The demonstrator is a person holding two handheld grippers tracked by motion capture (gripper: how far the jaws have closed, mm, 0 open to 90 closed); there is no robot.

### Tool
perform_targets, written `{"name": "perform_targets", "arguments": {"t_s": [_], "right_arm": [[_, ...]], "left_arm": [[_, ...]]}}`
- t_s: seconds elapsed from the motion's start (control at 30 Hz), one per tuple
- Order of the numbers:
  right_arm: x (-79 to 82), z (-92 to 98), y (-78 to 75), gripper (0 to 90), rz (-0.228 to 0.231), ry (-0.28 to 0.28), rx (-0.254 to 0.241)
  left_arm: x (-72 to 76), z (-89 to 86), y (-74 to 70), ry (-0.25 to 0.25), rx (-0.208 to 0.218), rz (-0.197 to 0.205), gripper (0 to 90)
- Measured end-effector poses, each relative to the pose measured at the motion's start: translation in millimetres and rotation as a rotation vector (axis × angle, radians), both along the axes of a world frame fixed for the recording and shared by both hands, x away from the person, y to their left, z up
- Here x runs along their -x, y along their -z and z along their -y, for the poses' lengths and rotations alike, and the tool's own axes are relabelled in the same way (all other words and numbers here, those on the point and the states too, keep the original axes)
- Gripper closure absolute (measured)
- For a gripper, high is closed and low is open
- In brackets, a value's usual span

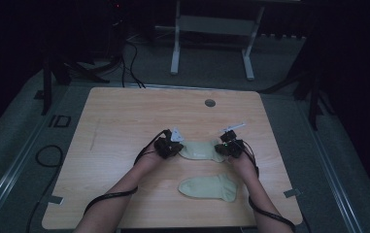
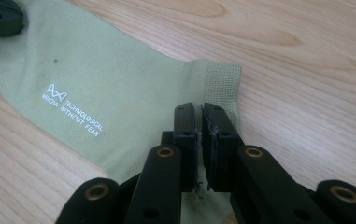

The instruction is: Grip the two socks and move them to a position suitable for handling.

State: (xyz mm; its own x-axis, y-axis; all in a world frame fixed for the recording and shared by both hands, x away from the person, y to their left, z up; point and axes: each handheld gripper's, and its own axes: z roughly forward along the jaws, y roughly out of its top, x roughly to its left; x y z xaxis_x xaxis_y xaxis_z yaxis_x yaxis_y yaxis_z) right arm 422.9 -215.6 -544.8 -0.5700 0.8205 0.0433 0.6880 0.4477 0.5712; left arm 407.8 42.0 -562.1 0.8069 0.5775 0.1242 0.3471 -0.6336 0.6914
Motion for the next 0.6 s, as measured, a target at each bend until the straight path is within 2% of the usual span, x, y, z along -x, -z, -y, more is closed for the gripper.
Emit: {"name": "perform_targets", "arguments": {"t_s": [0.27, 0.47, 0.57, 0.6], "right_arm": [[3.0, 12.1, 0.3, 84.3, 0.002, 0.022, -0.007], [2.8, 10.4, -0.1, 81.7, 0.000, 0.022, -0.001], [2.2, 7.7, -1.3, 75.0, -0.006, 0.013, -0.002], [2.2, 7.7, -1.3, 75.0, -0.006, 0.013, -0.002]], "left_arm": [[1.6, 8.4, 1.2, 0.006, 0.018, 0.001, 88.9], [1.3, 10.9, 0.7, 0.003, 0.019, -0.007, 88.7], [0.3, 9.0, -0.2, -0.005, 0.044, -0.043, 85.6], [0.3, 9.0, -0.2, -0.005, 0.044, -0.043, 82.3]]}}
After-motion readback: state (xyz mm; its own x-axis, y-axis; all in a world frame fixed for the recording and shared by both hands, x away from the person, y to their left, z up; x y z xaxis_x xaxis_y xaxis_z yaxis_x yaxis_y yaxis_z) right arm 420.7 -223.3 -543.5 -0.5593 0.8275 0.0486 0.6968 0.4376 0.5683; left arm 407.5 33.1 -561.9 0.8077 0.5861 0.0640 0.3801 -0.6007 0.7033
